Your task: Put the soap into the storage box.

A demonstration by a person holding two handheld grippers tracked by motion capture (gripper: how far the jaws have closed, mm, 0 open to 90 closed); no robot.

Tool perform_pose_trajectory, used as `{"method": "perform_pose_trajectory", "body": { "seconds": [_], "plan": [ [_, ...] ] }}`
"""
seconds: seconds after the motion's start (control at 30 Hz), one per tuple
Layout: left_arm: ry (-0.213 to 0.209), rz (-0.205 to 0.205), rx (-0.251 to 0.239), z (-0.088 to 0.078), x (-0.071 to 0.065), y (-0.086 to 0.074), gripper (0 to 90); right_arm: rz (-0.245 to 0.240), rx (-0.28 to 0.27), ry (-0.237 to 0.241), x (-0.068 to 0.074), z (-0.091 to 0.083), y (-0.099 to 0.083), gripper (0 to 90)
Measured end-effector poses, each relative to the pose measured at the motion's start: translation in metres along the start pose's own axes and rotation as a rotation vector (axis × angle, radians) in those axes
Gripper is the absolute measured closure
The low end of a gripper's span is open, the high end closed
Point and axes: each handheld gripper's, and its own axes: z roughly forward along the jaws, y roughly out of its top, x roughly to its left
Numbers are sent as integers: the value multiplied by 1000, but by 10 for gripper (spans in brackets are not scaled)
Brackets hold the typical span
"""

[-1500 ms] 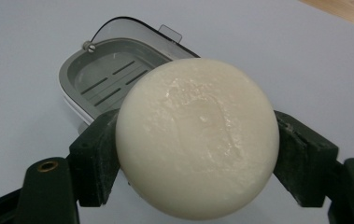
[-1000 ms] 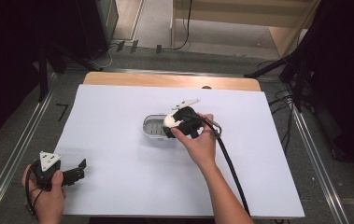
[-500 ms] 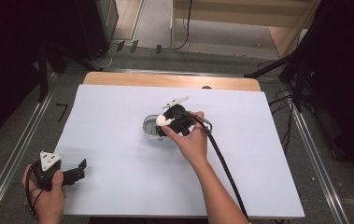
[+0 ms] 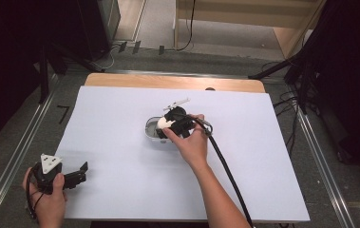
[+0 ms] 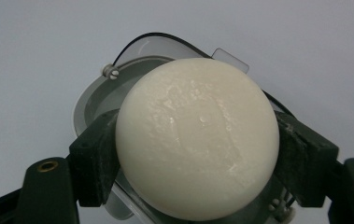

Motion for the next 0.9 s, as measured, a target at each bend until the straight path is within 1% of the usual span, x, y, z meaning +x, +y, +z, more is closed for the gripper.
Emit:
{"method": "perform_pose_trajectory", "body": {
  "seconds": [0.17, 0.27, 0.4, 0.5, 0.6, 0.67, 0.77, 0.83, 0.9],
  "plan": [
    [1, -2, -2, 1, 0, 0, 0, 22, 12, 12, -2, 3, -1, 247],
    [2, -1, 2, 0, 0, 0, 0, 26, 18, 19, -2, 5, -1, 246],
    [0, -2, 2, 1, 0, 0, 0, 10, 38, 12, 0, 10, -3, 244],
    [0, 0, 4, 1, 0, 0, 0, 10, 9, 2, 1, 7, -1, 220],
    [-1, 0, 5, 1, 0, 0, 0, 24, 12, 3, 0, 4, 0, 203],
    [0, 0, 5, 1, 0, 0, 0, 20, 15, 3, -1, 2, 0, 208],
    [0, 0, 5, 1, 0, 0, 0, 28, 12, 2, -3, -1, -1, 209],
    [1, -2, 4, 1, 0, 0, 0, 42, -2, 14, -4, -5, -1, 221],
    [1, -2, 4, 1, 0, 0, 0, 41, -7, 13, -5, -7, -1, 222]
  ]
}}
